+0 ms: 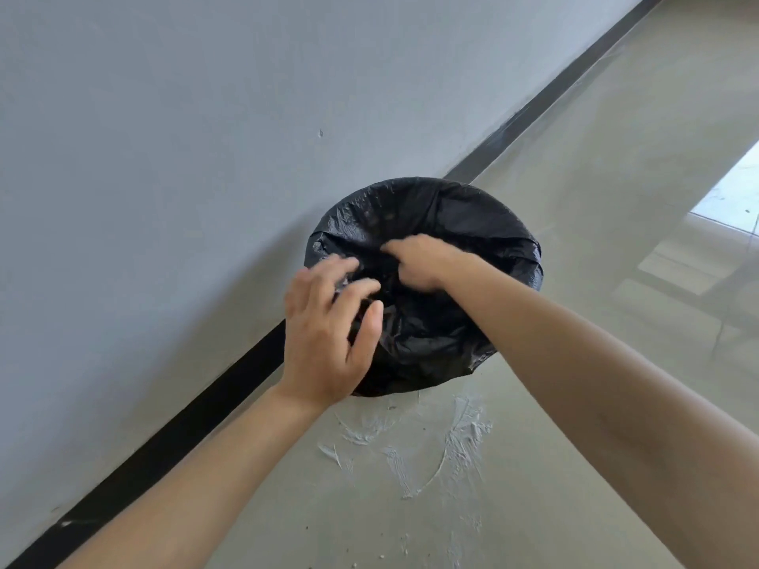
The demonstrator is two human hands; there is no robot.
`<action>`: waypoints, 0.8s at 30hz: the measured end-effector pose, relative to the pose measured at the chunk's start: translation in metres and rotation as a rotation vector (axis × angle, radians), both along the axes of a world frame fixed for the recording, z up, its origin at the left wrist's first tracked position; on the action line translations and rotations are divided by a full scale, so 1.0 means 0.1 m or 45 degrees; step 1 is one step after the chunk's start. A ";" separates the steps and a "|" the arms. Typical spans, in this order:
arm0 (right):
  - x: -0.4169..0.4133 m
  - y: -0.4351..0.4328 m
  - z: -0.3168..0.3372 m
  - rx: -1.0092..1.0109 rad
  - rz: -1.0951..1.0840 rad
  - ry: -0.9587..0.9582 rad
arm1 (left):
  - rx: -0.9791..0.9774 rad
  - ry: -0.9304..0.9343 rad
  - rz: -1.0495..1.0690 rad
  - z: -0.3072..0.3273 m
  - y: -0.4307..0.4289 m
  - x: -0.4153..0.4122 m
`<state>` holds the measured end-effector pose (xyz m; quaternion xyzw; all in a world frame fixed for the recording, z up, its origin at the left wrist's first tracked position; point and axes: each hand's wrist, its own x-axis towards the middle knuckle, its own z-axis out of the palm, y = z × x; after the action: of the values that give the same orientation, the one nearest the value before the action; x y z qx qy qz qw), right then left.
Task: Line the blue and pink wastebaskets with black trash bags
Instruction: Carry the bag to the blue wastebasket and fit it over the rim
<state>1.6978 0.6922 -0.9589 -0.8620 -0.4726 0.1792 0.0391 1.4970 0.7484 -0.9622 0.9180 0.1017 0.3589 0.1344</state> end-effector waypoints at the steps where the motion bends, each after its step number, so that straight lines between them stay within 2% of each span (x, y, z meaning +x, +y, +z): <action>1: 0.03 -0.07 0.10 0.178 -0.061 -0.083 | -0.146 0.045 0.126 0.00 -0.01 0.05; 2: 0.07 -0.14 0.17 0.328 -0.108 -0.233 | -0.333 0.121 0.222 0.00 -0.01 0.11; 4: 0.15 -0.35 0.27 0.468 -0.214 -0.487 | -0.731 0.217 0.285 0.01 -0.02 0.26; 5: 0.19 -0.47 0.30 0.454 -0.327 -0.474 | -0.864 0.222 0.277 0.01 -0.01 0.32; 7: 0.24 -0.73 0.30 0.338 -0.593 -0.258 | -0.934 0.184 0.254 0.01 0.02 0.40; 8: 0.26 -0.84 0.26 0.270 -0.662 -0.162 | -0.902 0.156 0.244 0.00 0.03 0.43; 10: 0.24 -0.98 0.15 0.213 -0.663 -0.140 | -0.798 0.133 0.231 -0.03 0.06 0.46; 12: 0.21 -1.03 0.09 0.317 -0.690 -0.156 | -0.696 0.169 0.220 -0.07 0.11 0.47; 15: 0.22 -1.03 0.07 0.405 -0.732 -0.136 | -0.611 0.287 0.191 -0.10 0.19 0.47; 18: 0.24 -1.05 0.12 0.319 -0.672 -0.132 | -0.476 0.515 0.192 -0.03 0.26 0.45; 21: 0.23 -1.08 0.37 0.308 -0.613 -0.284 | -0.166 0.696 0.274 0.28 0.33 0.40; 24: 0.16 -1.10 0.88 0.347 -0.522 -0.438 | 0.012 0.615 0.310 0.86 0.33 0.34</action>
<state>1.7134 0.5826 -0.8713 -0.9439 -0.3081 -0.0462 0.1092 1.5313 0.7817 -0.8766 0.9587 0.2388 0.1436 0.0579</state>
